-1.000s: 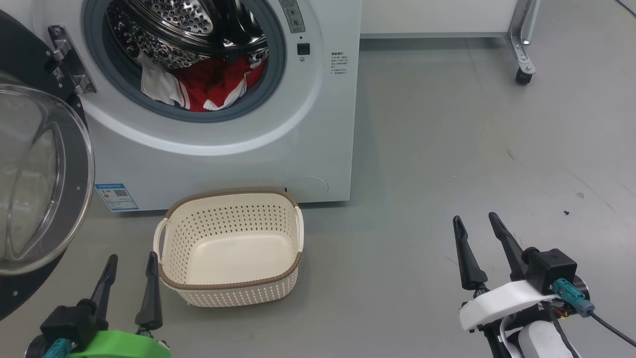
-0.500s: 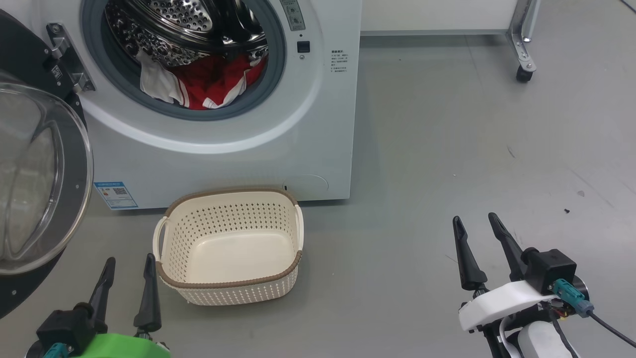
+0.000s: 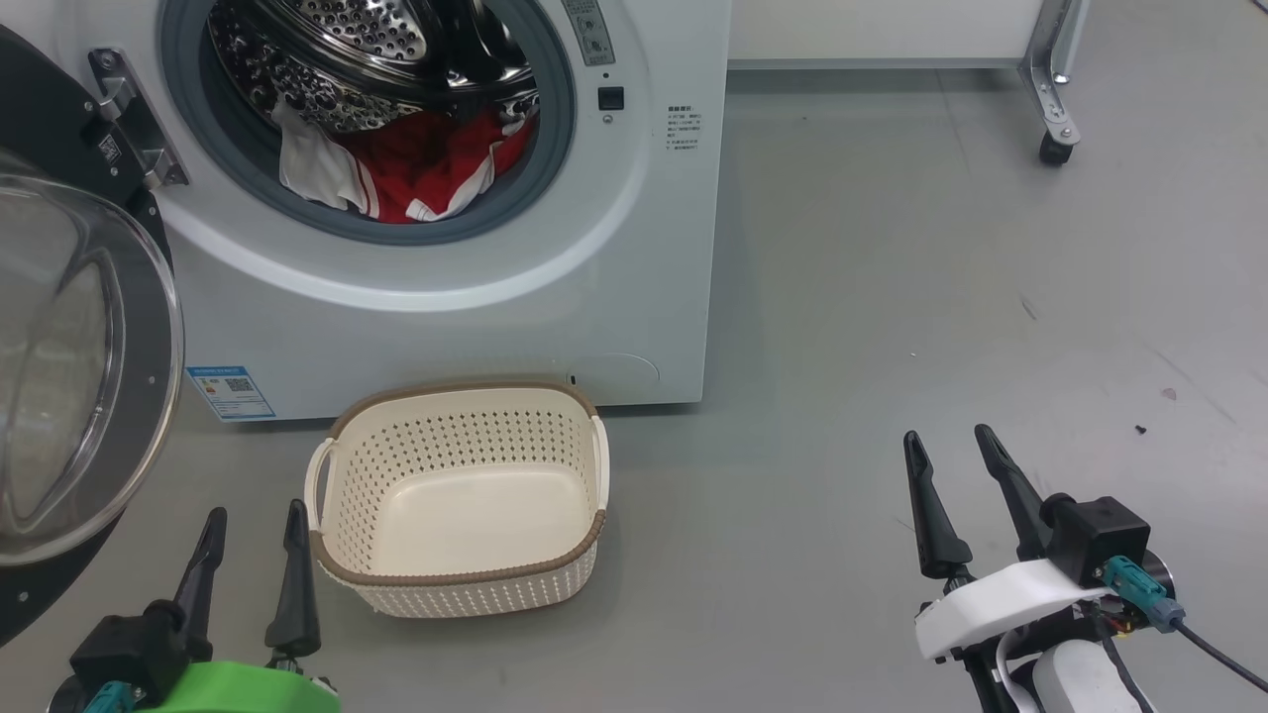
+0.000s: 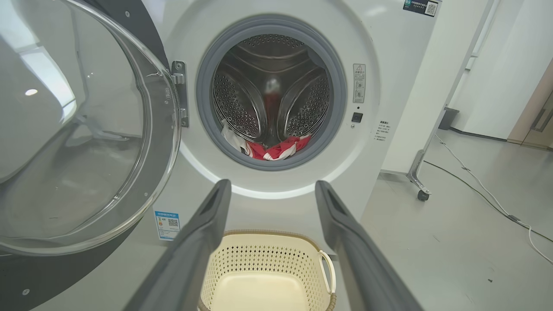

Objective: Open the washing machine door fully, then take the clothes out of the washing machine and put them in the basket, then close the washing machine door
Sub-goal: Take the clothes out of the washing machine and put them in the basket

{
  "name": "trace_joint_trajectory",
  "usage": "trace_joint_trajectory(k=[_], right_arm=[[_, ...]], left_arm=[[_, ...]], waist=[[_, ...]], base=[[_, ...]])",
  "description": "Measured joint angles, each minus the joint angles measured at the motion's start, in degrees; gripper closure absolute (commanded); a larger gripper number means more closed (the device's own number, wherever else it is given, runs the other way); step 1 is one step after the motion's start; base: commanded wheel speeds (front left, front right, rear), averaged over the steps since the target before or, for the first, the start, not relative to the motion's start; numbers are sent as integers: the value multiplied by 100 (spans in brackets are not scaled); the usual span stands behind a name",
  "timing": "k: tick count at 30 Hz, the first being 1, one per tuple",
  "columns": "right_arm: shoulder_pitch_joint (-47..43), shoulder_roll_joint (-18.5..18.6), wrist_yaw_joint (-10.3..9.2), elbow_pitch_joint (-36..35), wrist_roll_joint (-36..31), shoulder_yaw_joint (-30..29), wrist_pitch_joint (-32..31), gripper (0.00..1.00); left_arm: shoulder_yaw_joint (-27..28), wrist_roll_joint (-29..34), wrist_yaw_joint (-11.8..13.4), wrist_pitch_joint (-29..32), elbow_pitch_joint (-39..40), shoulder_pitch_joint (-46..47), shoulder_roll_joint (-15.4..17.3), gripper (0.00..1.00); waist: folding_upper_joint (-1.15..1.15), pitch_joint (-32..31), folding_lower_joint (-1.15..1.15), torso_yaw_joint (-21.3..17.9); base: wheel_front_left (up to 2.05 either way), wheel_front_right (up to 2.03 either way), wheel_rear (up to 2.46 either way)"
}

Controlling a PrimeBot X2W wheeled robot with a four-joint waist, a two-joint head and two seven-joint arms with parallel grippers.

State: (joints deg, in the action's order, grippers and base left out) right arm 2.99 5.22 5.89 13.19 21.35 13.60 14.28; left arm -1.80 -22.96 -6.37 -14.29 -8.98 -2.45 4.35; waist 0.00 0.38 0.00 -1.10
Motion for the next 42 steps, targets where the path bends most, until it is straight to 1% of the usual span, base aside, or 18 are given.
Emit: trace_joint_trajectory(k=[25,42], right_arm=[[-2,-26,8,85,0,-4,0,0],[-2,-70,9,111,-1,-20,0,0]], left_arm=[[-47,88,-7,-9,111,1,15,0],[-49,-18,-8,-9,142,-11,-1,0]], waist=[[0,24,0,81],[0,-4,0,95]], base=[[104,-104,0],[58,-58,0]])
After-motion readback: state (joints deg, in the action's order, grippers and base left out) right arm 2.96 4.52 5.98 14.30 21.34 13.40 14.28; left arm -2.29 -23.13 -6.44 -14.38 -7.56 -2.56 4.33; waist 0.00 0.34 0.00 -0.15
